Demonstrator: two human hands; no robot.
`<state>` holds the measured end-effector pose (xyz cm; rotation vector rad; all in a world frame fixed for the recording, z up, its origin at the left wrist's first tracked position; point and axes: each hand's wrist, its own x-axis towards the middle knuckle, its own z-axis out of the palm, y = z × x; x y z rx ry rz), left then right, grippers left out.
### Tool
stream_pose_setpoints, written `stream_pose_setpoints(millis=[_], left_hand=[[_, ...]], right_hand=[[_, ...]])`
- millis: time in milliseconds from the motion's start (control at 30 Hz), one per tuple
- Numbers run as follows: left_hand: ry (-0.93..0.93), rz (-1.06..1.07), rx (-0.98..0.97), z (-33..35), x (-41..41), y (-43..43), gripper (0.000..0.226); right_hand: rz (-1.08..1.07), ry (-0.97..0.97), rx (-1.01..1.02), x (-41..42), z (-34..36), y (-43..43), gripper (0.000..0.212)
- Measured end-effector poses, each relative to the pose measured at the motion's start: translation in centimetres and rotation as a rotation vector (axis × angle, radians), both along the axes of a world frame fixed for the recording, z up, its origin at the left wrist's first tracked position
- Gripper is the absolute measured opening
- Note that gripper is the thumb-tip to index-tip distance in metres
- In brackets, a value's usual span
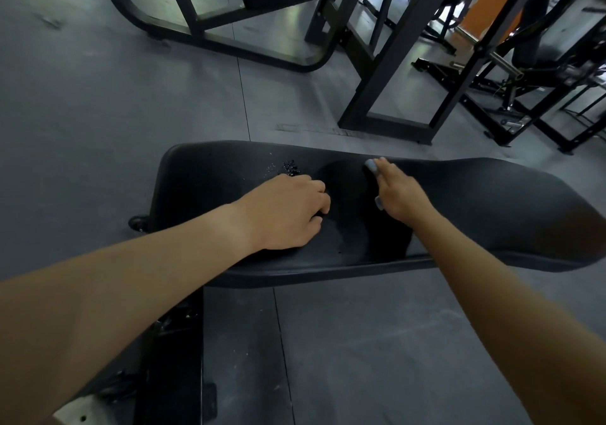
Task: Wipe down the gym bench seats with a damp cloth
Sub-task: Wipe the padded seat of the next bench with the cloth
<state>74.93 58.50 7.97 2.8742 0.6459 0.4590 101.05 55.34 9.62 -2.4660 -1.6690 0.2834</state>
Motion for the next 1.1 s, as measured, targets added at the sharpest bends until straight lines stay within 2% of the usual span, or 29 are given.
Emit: stream_pose_setpoints(millis=[100,167,367,467,533,633,767,833,1000,1100], left_hand=[[-0.004,0.008,-0.017,0.0,0.1,0.2,0.032],[-0.013,0.015,-0.022,0.0,0.1,0.3,0.031],[-0.012,0.042,-0.018,0.3,0.6,0.6,0.027],[-0.003,0.04,-0.021,0.4,0.4,0.5,0.028],[0.01,0.029,-0.031,0.4,0.0,0.4,0.03],[0.038,0.01,-0.04,0.3,-0.7,0.0,0.034],[0.07,-0.023,-0.062,0.2,-2.0,-0.4,0.039],[0.067,-0.018,-0.035,0.2,-2.7,-0.4,0.04],[0.029,0.086,0.055,0.4,-4.7,0.5,0.036],[0.04,0.163,0.078,0.5,-6.0,1.2,0.037]], right_hand=[[-0.137,0.037,0.069,1.3,-0.4,0.9,0.048],[-0.128,0.056,0.109,0.4,-0.8,1.4,0.038],[0.243,0.069,0.049,-4.5,-1.8,-0.8,0.051],[0.316,0.075,0.063,-4.5,-1.8,-1.8,0.051],[0.28,0.079,0.064,-3.9,-1.3,-1.3,0.05],[0.091,0.094,0.054,-3.0,-0.9,0.2,0.053],[-0.027,0.064,0.124,-4.4,-0.9,1.6,0.035],[0.042,0.053,0.106,-6.2,-1.1,1.3,0.04],[0.383,0.039,0.073,-9.8,-1.9,-1.9,0.051],[0.461,0.06,0.053,-10.0,-1.7,-3.0,0.053]])
